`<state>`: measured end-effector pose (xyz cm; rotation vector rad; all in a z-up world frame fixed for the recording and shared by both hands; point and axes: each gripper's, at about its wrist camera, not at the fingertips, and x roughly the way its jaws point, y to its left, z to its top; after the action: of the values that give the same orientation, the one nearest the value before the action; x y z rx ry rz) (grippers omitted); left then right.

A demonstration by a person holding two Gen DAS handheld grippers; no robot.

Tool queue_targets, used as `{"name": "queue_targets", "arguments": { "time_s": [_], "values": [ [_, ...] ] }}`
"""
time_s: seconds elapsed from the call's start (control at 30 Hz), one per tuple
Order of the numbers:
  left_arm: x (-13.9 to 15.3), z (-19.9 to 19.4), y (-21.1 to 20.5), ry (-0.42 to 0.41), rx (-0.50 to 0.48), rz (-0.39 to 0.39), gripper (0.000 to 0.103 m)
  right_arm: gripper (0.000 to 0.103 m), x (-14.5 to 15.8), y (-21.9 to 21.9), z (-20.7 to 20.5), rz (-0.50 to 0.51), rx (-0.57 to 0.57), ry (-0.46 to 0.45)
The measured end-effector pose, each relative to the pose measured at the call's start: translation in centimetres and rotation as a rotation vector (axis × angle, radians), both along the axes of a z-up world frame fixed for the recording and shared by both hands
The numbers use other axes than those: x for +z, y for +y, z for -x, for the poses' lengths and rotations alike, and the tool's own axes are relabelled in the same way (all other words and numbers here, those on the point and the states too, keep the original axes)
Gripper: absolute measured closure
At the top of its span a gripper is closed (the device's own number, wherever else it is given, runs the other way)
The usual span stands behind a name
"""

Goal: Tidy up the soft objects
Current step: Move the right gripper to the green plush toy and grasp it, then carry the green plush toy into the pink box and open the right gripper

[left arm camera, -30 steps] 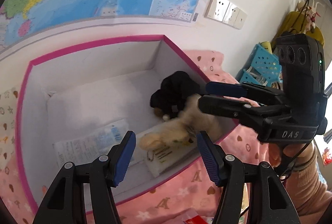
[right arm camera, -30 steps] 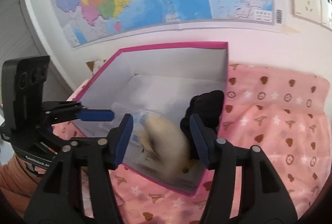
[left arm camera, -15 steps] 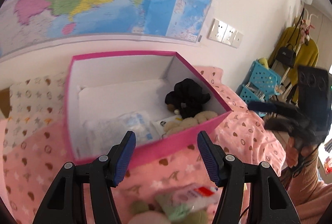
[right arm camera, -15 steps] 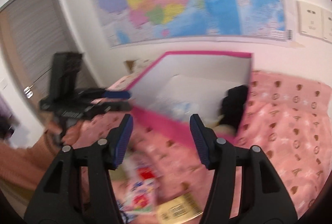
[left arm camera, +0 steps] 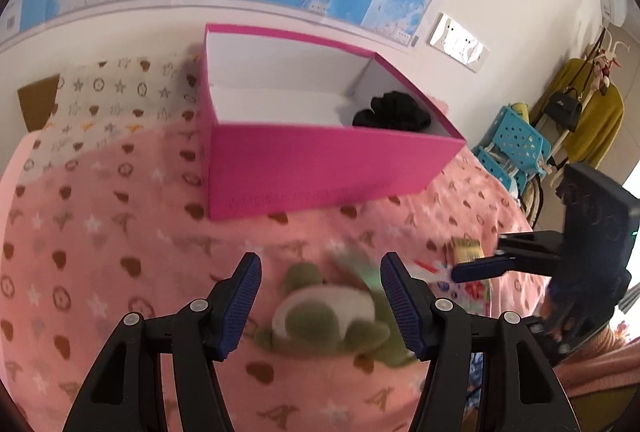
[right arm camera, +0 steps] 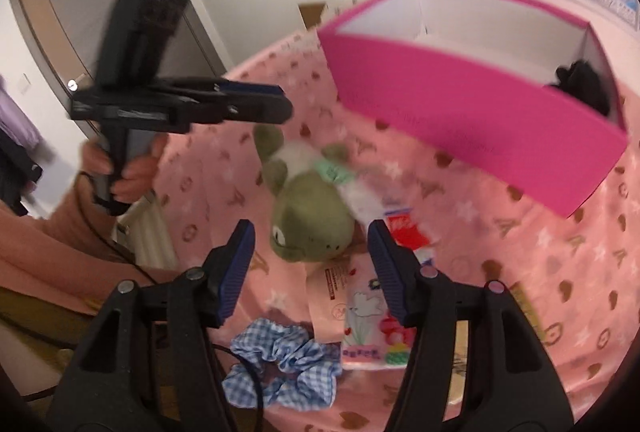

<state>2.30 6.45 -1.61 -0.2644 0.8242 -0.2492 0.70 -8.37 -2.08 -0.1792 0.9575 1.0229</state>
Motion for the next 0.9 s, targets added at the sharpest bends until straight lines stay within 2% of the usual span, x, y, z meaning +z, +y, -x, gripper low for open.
{"name": "queue_targets", "arguments": {
  "time_s": [0.17,0.33,0.37,0.4,0.5,0.6,0.7,0.9],
  "values": [
    [-1.1,0.8,-0.3,0.019,-0.02,0.001,0.04,0.038,-1.3,1.7,0.0,0.054,-0.007,-0.017],
    [-2.2,0.8,-0.4,0.04,-0.038,0.019,0.04,0.038,-1.7,2.3,-0.2,0.06,-0.018,-0.032],
    [-2.3,0.9,-0.4,0.041,-0.044,0.029,0.04,0.039,-1.8,2.5,-0.3,0.062,-0.017,-0.041],
    [-2.4,0.9,-0.4,0.04,-0.049,0.037,0.04,0.047,-2.1,2.4,0.2,0.061,-0.012,-0.04],
    [-2.7,0.9,-0.9,0.046,-0.073,0.06,0.04,0.05,-2.0,2.3,0.0,0.048,-0.018,-0.04],
    [-2.7,1.0,-1.6,0.042,-0.072,0.032,0.04,0.051,-1.4,2.0,0.2,0.036,-0.02,-0.062],
    [-2.2,1.2,-1.5,0.033,-0.066,0.056,0.04,0.051,-0.1,1.7,0.4,0.02,-0.012,-0.092],
    [0.8,1.9,-1.6,-0.043,-0.056,0.058,0.04,0.051,3.2,0.9,0.2,-0.036,0.003,-0.144]
  ]
}}
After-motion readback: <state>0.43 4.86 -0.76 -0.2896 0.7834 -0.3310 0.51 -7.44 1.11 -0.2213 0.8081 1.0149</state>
